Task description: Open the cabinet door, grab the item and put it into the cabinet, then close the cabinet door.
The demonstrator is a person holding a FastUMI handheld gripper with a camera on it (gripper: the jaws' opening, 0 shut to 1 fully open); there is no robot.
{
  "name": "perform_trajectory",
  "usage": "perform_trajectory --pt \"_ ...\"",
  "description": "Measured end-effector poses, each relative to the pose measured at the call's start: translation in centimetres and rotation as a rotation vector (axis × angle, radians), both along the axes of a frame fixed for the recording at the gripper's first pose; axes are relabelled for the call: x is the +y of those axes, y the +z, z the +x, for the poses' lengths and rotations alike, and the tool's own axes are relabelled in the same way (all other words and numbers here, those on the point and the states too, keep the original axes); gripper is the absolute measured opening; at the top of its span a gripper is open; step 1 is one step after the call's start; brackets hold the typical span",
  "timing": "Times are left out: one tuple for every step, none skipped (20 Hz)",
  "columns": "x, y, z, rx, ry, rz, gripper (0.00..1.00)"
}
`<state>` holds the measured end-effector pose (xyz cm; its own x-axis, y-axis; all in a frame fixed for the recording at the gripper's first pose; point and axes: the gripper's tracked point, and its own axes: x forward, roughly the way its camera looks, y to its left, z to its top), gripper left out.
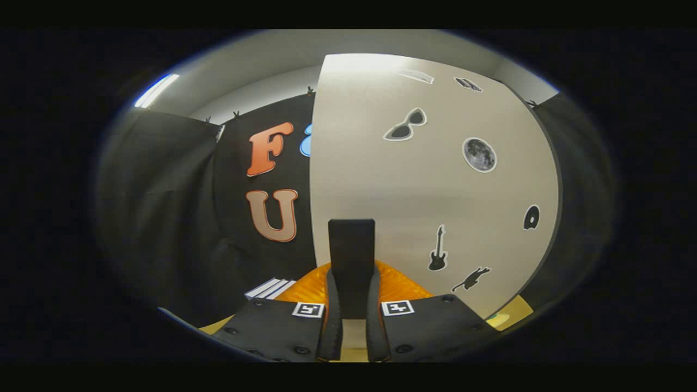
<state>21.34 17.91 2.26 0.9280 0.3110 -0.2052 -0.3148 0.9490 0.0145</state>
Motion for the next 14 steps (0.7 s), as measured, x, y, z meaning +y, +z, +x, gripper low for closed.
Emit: perform_trajectory --pt "-0.7 0.2 -1.4 -0.001 0.020 0.004 0.25" --pt "-1.3 0.5 -2.5 0.001 0.039 0.010 0.25" --pt "-1.9 0.7 -3.6 0.002 0.060 0.016 0.25" --pt "-2.1 0.9 -4.3 0.004 0.077 0.023 0.25" --pt "-2.7 1.1 -5.3 0.002 0.093 0.024 0.25" --pt "-3.4 1.3 -6.6 -0.001 0.111 0.020 0.25" --pt "-4.2 1.5 -7.6 0.001 0.127 0.020 0.25" --pt "-4.8 1.7 -8.6 0.007 0.145 0.026 0.25" --pt "-5.5 1.9 -9.5 0.013 0.161 0.034 0.25" --pt "-6.4 2.3 -10.5 0.016 0.175 0.037 0.25" --pt "-7.3 2.5 -11.4 0.016 0.188 0.035 0.25" --pt "-8.1 2.7 -12.1 0.014 0.198 0.033 0.25" --pt "-9.0 2.9 -12.9 0.014 0.206 0.035 0.25" --pt "-9.5 3.1 -13.7 0.015 0.214 0.041 0.25"
